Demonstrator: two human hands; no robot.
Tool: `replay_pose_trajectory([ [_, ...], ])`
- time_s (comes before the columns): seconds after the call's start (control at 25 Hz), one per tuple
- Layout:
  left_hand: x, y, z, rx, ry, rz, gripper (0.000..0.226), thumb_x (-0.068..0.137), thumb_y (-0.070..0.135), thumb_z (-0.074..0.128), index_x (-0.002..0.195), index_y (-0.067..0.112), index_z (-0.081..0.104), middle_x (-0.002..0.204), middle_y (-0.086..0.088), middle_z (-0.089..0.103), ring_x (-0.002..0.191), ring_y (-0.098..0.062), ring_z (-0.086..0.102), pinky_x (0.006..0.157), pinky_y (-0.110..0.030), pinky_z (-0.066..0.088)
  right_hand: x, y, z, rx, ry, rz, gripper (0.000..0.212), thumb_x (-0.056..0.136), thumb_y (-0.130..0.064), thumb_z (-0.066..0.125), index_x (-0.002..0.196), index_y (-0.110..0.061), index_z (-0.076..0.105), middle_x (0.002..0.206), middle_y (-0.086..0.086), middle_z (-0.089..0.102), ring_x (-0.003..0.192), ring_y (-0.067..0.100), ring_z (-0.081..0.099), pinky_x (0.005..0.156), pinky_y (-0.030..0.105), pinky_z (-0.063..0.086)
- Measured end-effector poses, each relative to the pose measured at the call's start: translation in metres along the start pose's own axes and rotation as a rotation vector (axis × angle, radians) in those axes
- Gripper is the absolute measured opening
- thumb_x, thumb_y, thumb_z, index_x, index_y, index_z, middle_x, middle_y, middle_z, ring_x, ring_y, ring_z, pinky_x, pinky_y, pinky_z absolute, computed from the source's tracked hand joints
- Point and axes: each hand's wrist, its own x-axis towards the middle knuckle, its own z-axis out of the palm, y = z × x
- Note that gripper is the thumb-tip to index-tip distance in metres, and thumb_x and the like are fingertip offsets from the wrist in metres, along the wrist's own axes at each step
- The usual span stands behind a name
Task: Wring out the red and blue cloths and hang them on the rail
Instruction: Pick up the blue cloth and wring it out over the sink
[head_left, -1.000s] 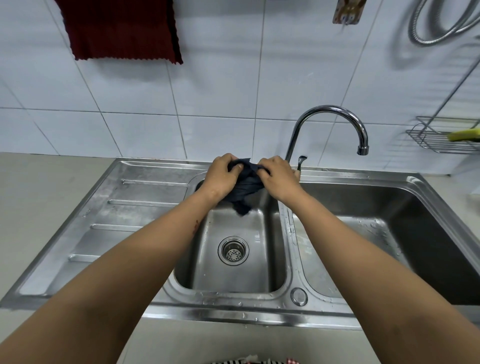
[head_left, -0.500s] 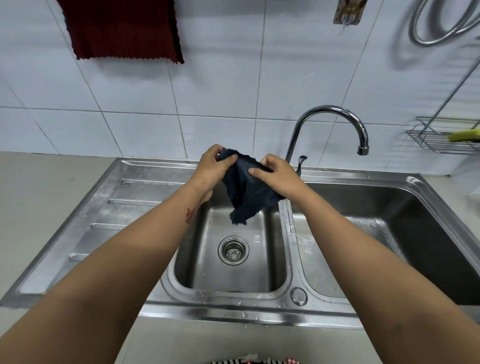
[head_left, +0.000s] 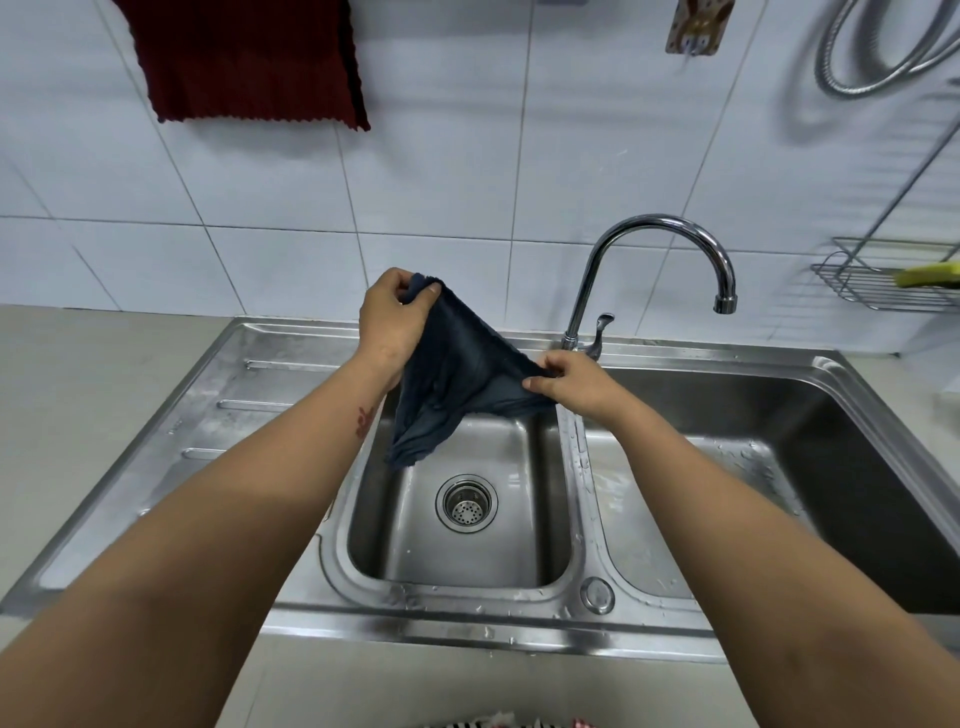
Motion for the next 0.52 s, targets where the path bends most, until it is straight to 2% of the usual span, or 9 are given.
replay_pose_trajectory([
  [0.12,0.001,-0.001,-0.003,0.05,0.045,-0.004,0.015,0.087,0.029,0.064,0.09,0.015,0.058,0.078,0.01,0.056,0.077,-0.01,0.054,0.073,-0.025,0.044,-0.002,0.005,-0.002,0.053,-0.021,-0.011,0.014,0.084,-0.023,0.071,0.085,-0.01,0.065,0.076,-0.002,0.062,0.075,0.016,0.058,0.075,0.031,0.045],
  [0.24,0.001,0.001,-0.01,0.077,0.106,-0.025,0.017,0.088,0.031,0.063,0.092,0.015,0.058,0.079,0.008,0.056,0.079,-0.014,0.055,0.074,-0.028,0.047,-0.004,0.011,-0.002,0.058,-0.025,-0.005,0.008,0.085,-0.016,0.068,0.084,-0.014,0.06,0.081,0.001,0.065,0.079,0.018,0.06,0.079,0.033,0.046],
  [0.36,0.003,-0.003,-0.018,0.181,0.125,0.005,0.019,0.089,0.033,0.062,0.091,0.015,0.056,0.084,0.002,0.058,0.084,-0.02,0.057,0.074,-0.032,0.049,-0.003,0.02,0.001,-0.004,0.095,0.06,0.015,0.086,-0.01,0.063,0.078,-0.019,0.055,0.089,0.008,0.07,0.085,0.026,0.064,0.081,0.036,0.048],
  [0.44,0.005,-0.01,-0.024,0.269,0.109,0.063,0.018,0.088,0.034,0.063,0.087,0.018,0.056,0.084,0.0,0.059,0.092,-0.025,0.057,0.075,-0.035,0.051,-0.002,0.02,-0.001,0.002,0.207,0.103,0.023,0.088,-0.006,0.058,0.075,-0.025,0.054,0.088,0.003,0.069,0.083,0.022,0.062,0.073,0.03,0.046],
  [0.52,0.003,-0.016,-0.029,0.375,0.085,0.093,0.018,0.088,0.036,0.063,0.085,0.019,0.056,0.083,-0.002,0.06,0.095,-0.027,0.056,0.075,-0.036,0.05,-0.003,0.017,-0.006,-0.004,0.293,0.118,0.018,0.09,-0.007,0.056,0.082,-0.022,0.059,0.089,-0.002,0.066,0.085,0.017,0.058,0.068,0.025,0.04],
])
